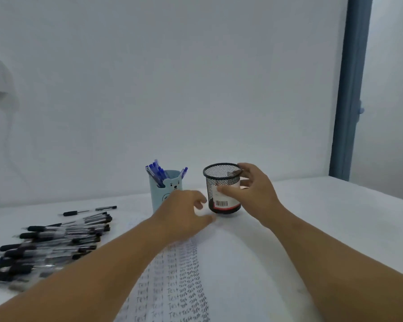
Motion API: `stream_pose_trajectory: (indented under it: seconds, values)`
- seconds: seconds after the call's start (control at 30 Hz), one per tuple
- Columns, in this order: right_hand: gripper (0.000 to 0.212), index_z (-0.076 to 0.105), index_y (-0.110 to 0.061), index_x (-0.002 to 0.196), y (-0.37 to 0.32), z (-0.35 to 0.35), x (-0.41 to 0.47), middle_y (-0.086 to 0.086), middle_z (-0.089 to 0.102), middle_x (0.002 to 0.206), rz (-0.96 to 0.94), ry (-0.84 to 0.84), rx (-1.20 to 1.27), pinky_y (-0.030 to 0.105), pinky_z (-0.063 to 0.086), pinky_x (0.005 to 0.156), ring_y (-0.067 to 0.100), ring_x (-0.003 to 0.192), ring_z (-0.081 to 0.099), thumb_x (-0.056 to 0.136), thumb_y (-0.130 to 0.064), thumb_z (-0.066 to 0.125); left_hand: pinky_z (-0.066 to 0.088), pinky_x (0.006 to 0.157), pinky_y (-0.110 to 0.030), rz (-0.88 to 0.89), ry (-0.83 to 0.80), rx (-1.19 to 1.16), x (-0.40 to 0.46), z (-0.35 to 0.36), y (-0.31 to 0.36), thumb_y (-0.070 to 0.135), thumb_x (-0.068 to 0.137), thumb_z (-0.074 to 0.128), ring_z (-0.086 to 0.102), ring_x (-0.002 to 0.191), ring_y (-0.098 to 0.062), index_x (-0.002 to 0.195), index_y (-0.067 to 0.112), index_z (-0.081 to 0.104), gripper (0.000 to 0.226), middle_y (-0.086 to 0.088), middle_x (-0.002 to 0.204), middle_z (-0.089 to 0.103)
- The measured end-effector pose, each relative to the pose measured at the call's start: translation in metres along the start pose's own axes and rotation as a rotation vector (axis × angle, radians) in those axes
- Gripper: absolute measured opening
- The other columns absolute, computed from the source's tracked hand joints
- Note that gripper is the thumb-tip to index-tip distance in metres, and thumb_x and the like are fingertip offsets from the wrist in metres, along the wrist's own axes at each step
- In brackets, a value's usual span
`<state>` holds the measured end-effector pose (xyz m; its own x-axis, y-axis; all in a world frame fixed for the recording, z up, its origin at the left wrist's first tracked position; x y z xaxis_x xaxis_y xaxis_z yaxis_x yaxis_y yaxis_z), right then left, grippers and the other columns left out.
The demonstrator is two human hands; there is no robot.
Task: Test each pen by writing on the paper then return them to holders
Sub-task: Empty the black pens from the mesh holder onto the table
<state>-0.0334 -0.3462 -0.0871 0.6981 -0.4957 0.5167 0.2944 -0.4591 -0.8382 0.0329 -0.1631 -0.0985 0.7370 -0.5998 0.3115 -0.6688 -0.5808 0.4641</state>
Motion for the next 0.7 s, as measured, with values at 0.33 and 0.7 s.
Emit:
stream_pose_trajectory:
  seconds: [0.33,0.7]
  values:
    - [0.061,0.05,-0.042,0.118,0.029,0.032,0.002,-0.016,0.063,0.124,-0.013,-0.212,-0.153,0.04,0.06,0.085,0.014,0.096,0.07,0.068,-0.046,0.086,0.043,0.103,-0.029,0.039,-0.09,0.107,-0.01,0.017,-0.012,0.062,0.081,0.07,0.052,0.116,-0.007,0.115,0.032,0.071,0.046,0.014,0.122,0.06]
    - [0.068,0.052,-0.037,0.128,0.048,0.028,0.008,-0.014,0.063,0.125,0.054,-0.232,-0.324,0.038,0.055,0.092,0.012,0.103,0.065,0.067,-0.049,0.081,0.043,0.104,-0.03,0.012,-0.116,0.097,-0.018,0.009,-0.022,0.064,0.08,0.07,0.049,0.123,-0.009,0.115,0.035,0.07,0.046,0.013,0.13,0.058]
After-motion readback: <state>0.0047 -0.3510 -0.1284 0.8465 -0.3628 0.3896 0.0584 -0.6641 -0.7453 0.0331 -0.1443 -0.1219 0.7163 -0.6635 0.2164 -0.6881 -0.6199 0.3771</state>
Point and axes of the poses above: each hand's wrist, its own x-axis towards the middle knuckle, its own z-axis out of the palm, y = z × x, the point moved 8 cm from there along x, towards the middle knuckle
